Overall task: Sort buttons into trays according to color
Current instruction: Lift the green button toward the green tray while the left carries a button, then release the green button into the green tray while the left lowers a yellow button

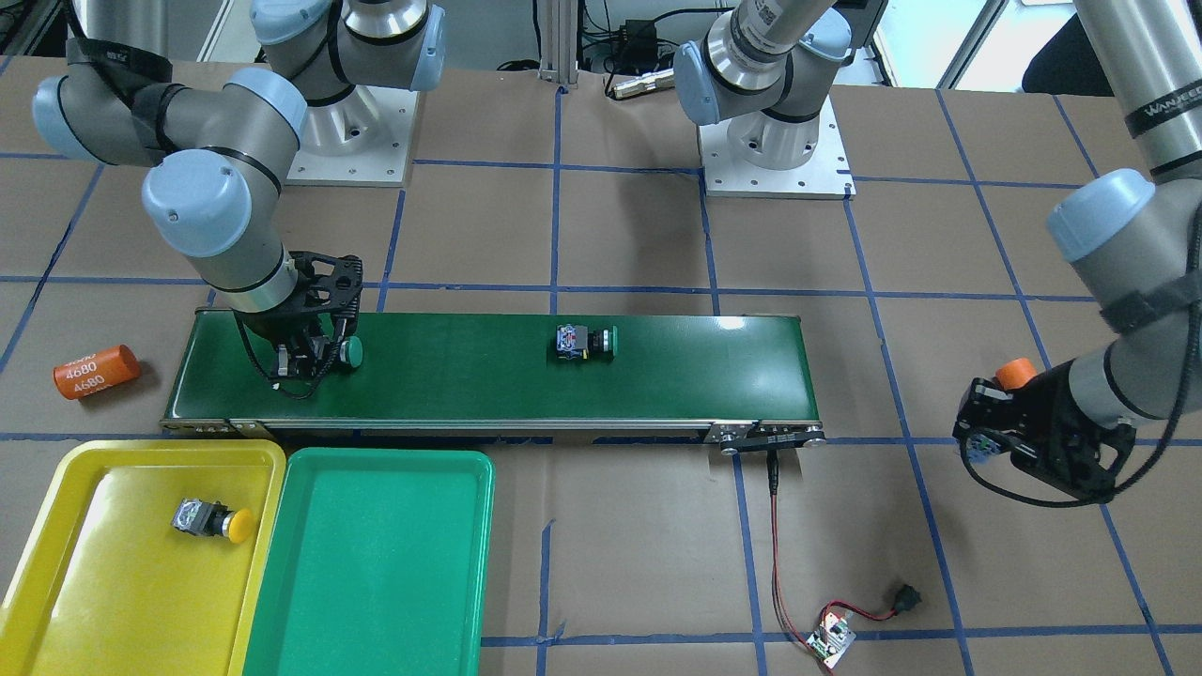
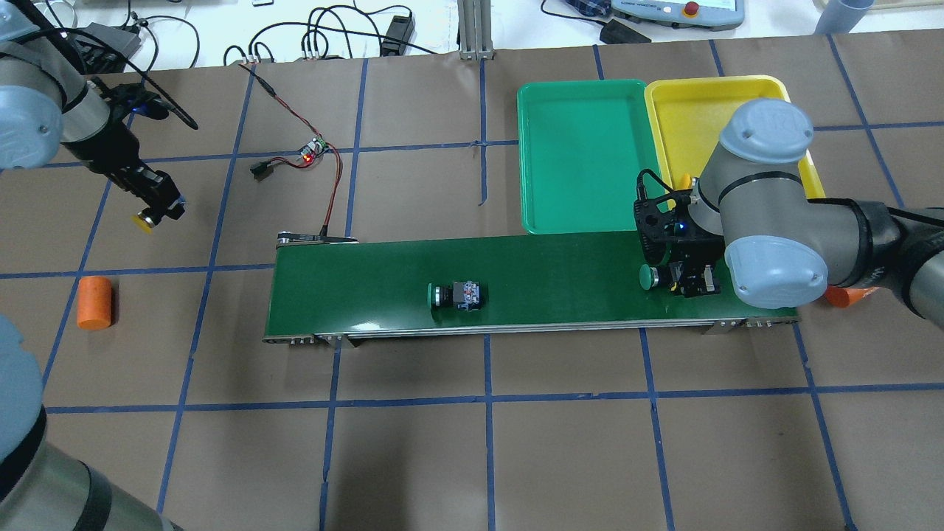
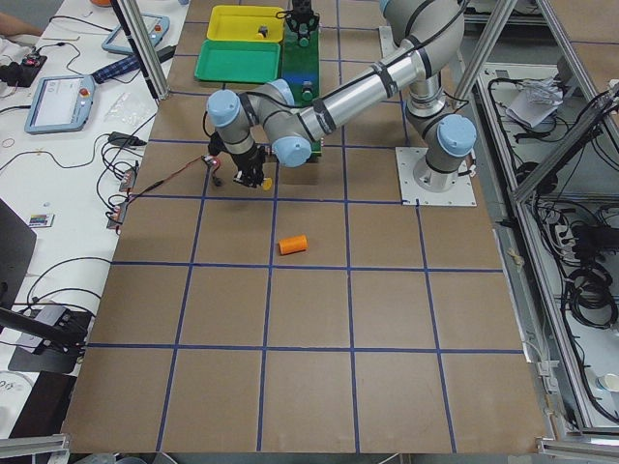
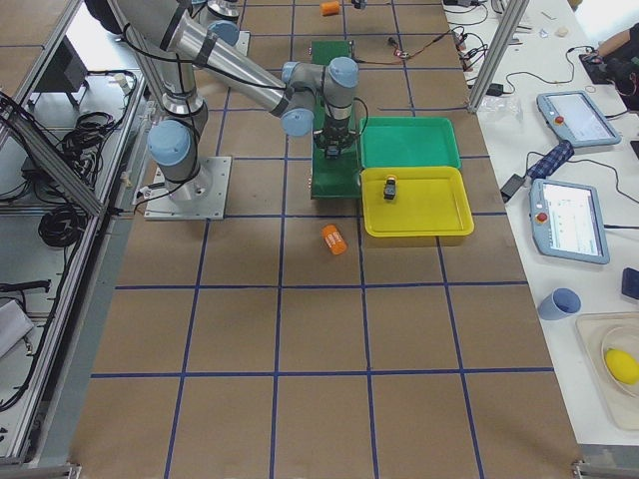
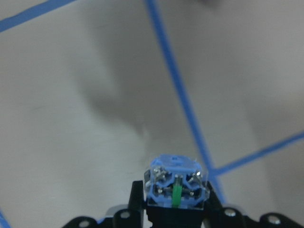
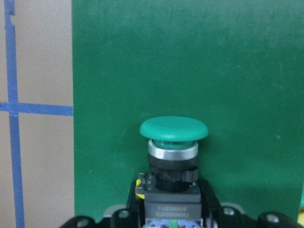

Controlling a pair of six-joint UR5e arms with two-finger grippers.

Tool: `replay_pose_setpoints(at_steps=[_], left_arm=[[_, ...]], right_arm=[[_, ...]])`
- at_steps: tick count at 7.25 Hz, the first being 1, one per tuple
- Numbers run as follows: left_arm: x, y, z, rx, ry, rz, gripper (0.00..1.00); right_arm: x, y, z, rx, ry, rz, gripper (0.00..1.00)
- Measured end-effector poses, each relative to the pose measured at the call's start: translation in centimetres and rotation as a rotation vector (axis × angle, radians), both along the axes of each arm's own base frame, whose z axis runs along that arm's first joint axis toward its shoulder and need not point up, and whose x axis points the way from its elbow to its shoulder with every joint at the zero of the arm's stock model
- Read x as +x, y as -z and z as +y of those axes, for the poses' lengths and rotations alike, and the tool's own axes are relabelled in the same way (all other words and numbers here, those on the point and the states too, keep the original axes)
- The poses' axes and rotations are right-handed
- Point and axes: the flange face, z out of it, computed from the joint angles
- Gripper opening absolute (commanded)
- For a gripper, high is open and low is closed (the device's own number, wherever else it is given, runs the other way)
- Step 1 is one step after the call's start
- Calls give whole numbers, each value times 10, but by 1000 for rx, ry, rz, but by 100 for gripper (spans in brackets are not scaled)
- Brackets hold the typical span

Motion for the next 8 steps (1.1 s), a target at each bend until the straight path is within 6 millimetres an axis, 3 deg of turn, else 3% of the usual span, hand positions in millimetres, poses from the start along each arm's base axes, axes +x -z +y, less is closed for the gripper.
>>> replay_pose_setpoints(at_steps=[2, 3, 4, 5, 6, 7, 8], left_arm=[[-116, -10, 9, 24, 161, -2, 0], [-161, -11, 18, 27, 229, -3, 0], [-203, -11, 33, 33, 300, -2, 0], [-243, -10, 56, 33, 394, 1, 0], [-274, -5, 79, 13, 523, 10, 0], [-292, 3, 98, -26, 670, 22, 0], [-298, 15, 113, -66, 793, 31, 0]], right_arm=[[-1, -23, -26, -61, 22, -3, 0], [-4, -32, -57, -93, 36, -5, 0], [-4, -32, -98, -113, 37, -9, 35], [6, -21, -137, -122, 22, -16, 53], [26, -6, -161, -119, -4, -19, 61], [41, 5, -170, -108, -26, -14, 100], [49, 10, -173, -100, -36, -13, 100]])
